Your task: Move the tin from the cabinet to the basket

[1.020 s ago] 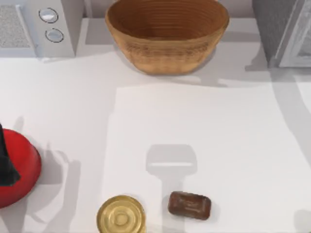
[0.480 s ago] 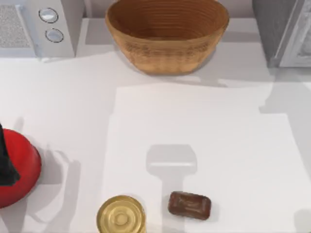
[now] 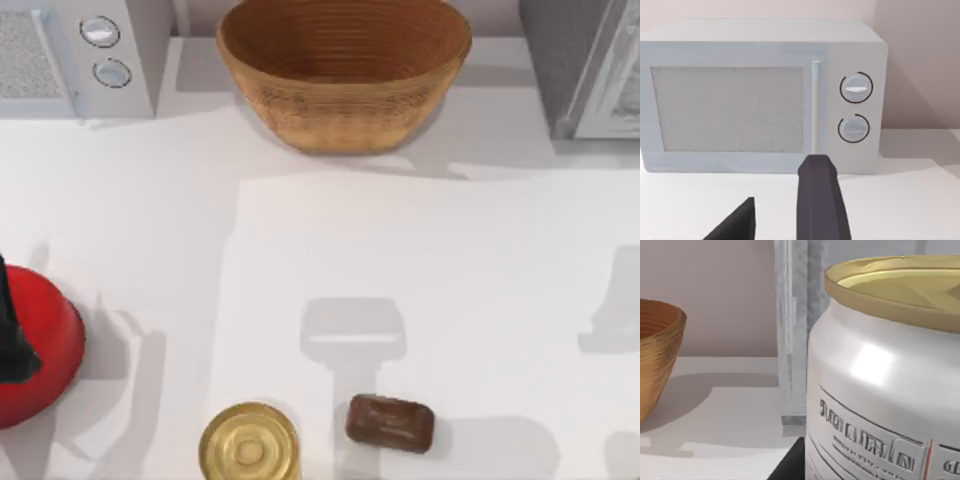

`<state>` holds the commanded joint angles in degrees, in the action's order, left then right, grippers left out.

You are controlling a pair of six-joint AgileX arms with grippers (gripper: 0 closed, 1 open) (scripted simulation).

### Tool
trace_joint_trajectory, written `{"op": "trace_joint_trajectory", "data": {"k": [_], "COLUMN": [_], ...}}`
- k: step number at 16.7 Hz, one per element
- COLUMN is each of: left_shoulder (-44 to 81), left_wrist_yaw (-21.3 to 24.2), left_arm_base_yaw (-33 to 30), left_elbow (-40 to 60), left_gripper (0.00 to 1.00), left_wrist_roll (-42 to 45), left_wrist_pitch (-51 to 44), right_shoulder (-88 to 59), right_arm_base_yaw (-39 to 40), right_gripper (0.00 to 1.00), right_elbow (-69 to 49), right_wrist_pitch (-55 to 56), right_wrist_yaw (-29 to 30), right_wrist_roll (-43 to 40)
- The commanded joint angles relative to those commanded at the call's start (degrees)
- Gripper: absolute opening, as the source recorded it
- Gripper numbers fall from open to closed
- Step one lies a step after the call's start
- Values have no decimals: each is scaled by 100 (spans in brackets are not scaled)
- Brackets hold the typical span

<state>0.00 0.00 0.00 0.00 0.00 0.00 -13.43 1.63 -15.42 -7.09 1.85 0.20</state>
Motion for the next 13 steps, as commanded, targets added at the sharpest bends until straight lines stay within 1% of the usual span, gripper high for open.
{"op": "trace_joint_trajectory", "data": {"k": [3, 5, 13], "left_shoulder": [0, 0, 0], "left_wrist_yaw": [0, 0, 0], "left_arm_base_yaw": [0, 0, 0], "left_elbow": [0, 0, 0], "left_gripper": [100, 100, 100], "left_wrist_roll": [0, 0, 0], "left_wrist_pitch": [0, 0, 0], "right_shoulder": [868, 1215, 1244], "right_arm_base_yaw": [-104, -146, -126], "right_gripper": [0, 0, 0], "right_elbow": [1023, 1404, 1520], "right_wrist_pitch": [452, 638, 718], "right_wrist_yaw": [-117, -166, -157], "right_wrist_roll": [-12, -17, -8]}}
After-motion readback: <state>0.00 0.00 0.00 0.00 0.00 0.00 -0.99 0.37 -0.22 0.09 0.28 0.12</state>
